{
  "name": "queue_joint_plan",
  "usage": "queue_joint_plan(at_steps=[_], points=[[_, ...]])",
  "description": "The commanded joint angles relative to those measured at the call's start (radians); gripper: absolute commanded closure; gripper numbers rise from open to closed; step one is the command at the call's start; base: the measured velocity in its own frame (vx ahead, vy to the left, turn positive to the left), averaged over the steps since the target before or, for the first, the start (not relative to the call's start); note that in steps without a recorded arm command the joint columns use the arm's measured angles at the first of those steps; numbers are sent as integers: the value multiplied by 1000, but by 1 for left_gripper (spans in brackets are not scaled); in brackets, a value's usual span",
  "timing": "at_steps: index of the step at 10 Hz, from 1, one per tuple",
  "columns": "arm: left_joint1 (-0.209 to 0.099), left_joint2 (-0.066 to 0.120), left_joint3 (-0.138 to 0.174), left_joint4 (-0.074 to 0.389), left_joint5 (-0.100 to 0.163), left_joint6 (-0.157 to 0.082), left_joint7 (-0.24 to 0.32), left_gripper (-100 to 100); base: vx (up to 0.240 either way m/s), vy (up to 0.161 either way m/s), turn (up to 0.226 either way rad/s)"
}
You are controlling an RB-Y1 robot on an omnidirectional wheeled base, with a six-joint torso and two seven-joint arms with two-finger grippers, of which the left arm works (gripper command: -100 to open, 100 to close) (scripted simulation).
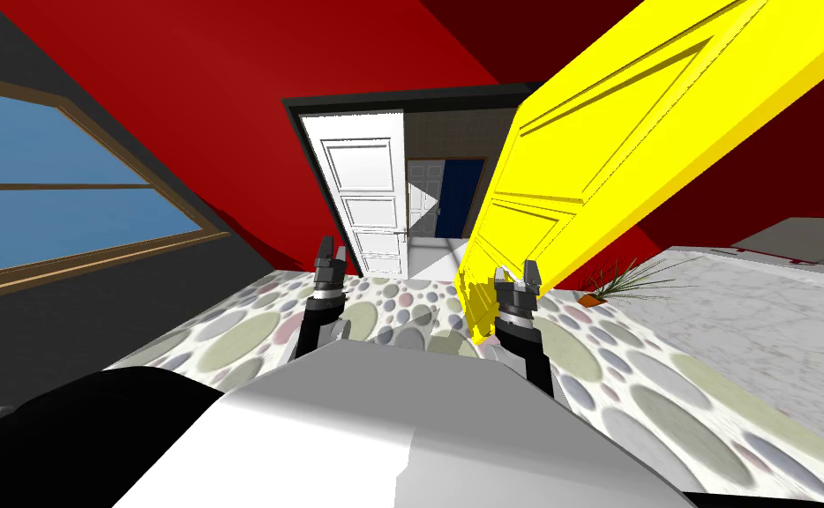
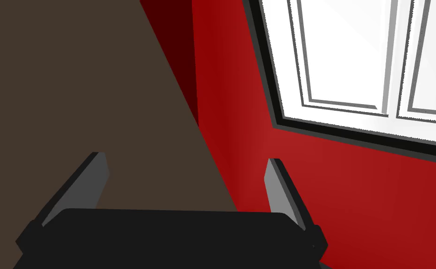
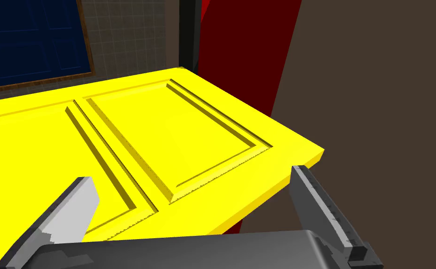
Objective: Pull the door open
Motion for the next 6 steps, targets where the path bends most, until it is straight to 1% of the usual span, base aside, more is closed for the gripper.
queue_joint_plan(at_steps=[1, 3, 5, 6], points=[[-14, 10, 2, 28, 4, 2, 5, -100, 56, 3, -17], [-37, 23, 4, 73, 12, 6, 12, -100, 122, 1, -19], [-70, 41, 8, 137, 22, 12, 23, -100, 153, 13, -24], [-80, 45, 9, 156, 25, 13, 26, -100, 149, 23, -17]])
